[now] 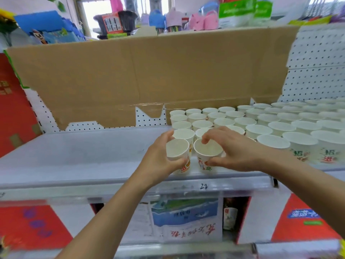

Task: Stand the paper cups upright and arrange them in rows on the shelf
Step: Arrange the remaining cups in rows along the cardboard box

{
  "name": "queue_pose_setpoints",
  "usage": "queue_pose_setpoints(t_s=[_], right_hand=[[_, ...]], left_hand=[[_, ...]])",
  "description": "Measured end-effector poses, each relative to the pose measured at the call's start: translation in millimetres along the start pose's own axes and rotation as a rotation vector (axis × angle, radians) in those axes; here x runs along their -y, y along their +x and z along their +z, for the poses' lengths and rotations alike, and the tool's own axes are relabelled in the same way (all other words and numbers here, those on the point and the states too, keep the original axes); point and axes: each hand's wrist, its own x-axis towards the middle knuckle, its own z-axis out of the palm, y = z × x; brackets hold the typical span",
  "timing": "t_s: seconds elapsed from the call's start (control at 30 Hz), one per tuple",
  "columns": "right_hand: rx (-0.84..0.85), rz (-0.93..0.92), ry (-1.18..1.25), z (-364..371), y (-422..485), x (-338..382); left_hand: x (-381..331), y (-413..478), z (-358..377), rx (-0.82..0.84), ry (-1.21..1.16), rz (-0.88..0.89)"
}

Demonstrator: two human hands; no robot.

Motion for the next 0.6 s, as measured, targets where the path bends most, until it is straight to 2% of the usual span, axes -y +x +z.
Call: queue_pose_setpoints(t_s=[0.2, 0.37, 0.6], right_hand=[[-0.029, -0.047, -0.048, 1, -3, -7], [-0.174, -0.068, -0.027, 5, -9, -5], [-0.228, -0.063, -0.025, 15, -13, -8]], left_hand=[[-2, -1, 8, -0.017, 0.007, 0.014], [-1, -9, 14, -0.117, -0.035, -0.031], [1, -7, 24, -0.129, -0.079, -0.01]])
